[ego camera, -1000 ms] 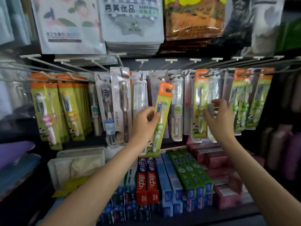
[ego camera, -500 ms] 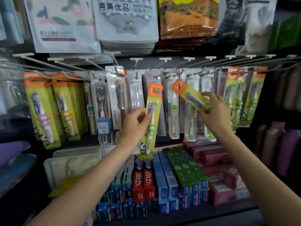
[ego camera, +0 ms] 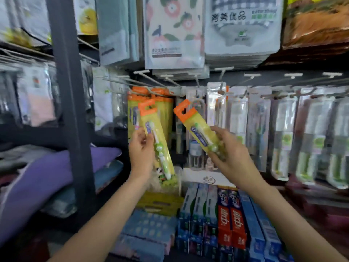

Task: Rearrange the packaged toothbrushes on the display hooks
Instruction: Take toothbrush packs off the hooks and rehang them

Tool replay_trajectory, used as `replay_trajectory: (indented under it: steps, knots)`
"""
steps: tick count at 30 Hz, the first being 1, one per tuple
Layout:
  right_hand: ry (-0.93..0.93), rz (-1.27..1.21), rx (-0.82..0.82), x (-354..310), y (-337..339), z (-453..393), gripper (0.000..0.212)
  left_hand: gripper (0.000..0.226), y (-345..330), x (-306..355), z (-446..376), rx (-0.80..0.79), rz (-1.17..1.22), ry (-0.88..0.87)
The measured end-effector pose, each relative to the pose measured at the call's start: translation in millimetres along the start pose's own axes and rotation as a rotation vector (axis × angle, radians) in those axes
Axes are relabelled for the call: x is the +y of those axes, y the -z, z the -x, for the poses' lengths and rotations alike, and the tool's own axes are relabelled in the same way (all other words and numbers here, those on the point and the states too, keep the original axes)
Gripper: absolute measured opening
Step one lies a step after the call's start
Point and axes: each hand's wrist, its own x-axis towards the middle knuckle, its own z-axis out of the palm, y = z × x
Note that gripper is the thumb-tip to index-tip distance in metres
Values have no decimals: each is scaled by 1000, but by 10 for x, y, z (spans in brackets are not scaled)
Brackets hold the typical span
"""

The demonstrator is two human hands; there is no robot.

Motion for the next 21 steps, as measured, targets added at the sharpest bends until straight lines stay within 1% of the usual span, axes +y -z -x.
replay_trajectory:
  steps: [2, 4, 6, 8, 12, 15, 19, 21]
  knots:
    - [26, -4, -29, -50, -178, -84, 57, 11, 213, -59, -161, 101, 20, 85]
    - [31, -25, -47, -90, -310, -136, 58, 16, 363, -67, -303, 158, 15, 149]
    - [29, -56, -73, -112, -406, -176, 57, 26, 417, -19, -427, 166, 38, 159]
    - [18, -52, -101, -124, -466, -199, 56, 31, 421, 35, -536, 171, 41, 147]
    - [16, -25, -121, -105, -501, -236, 56, 29, 392, 93, -773, 234, 111, 272]
    - [19, -5, -115, -67, -476, -258, 55, 31, 312, 141, -911, 227, 170, 349]
    - [35, 31, -101, 31, -425, -264, 55, 32, 230, 114, -1033, 220, 192, 367]
    - [31, 36, -95, 55, -388, -257, 55, 33, 222, 52, -1031, 207, 158, 337]
